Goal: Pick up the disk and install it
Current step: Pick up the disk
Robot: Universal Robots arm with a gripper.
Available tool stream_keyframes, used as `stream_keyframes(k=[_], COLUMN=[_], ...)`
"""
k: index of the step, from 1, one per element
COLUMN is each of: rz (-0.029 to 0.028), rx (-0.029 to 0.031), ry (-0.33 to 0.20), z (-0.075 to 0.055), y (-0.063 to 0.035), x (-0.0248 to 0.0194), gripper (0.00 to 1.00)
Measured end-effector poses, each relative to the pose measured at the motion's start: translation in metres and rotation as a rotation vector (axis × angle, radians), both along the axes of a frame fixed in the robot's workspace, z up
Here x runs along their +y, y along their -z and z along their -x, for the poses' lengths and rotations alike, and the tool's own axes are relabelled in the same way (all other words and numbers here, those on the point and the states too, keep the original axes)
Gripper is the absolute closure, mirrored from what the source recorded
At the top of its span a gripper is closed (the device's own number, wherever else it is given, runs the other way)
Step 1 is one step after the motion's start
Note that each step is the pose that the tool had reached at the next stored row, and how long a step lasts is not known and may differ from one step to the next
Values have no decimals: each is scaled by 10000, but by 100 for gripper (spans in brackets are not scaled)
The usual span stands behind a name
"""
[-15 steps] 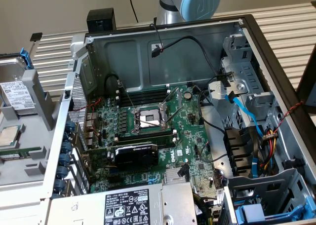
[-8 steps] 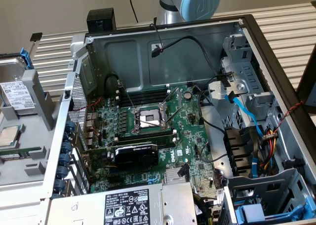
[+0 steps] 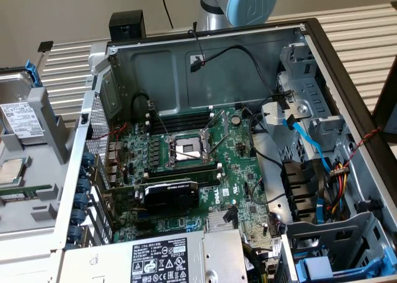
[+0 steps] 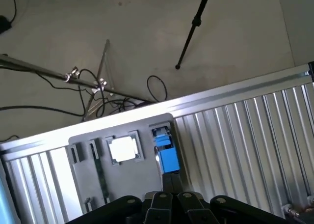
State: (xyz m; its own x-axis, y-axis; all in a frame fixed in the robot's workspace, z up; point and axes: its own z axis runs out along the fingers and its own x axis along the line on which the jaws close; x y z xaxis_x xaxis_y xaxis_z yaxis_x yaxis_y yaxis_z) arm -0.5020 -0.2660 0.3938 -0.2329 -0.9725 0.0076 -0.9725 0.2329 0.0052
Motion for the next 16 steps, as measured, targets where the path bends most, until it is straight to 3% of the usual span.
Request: stream_keyframes(k=[11,16], rz=[0,0], rx=[-26,-26], ry=[-1968,-2036], z=[0,0], y=[0,0], x=[0,0], gripper=[89,89])
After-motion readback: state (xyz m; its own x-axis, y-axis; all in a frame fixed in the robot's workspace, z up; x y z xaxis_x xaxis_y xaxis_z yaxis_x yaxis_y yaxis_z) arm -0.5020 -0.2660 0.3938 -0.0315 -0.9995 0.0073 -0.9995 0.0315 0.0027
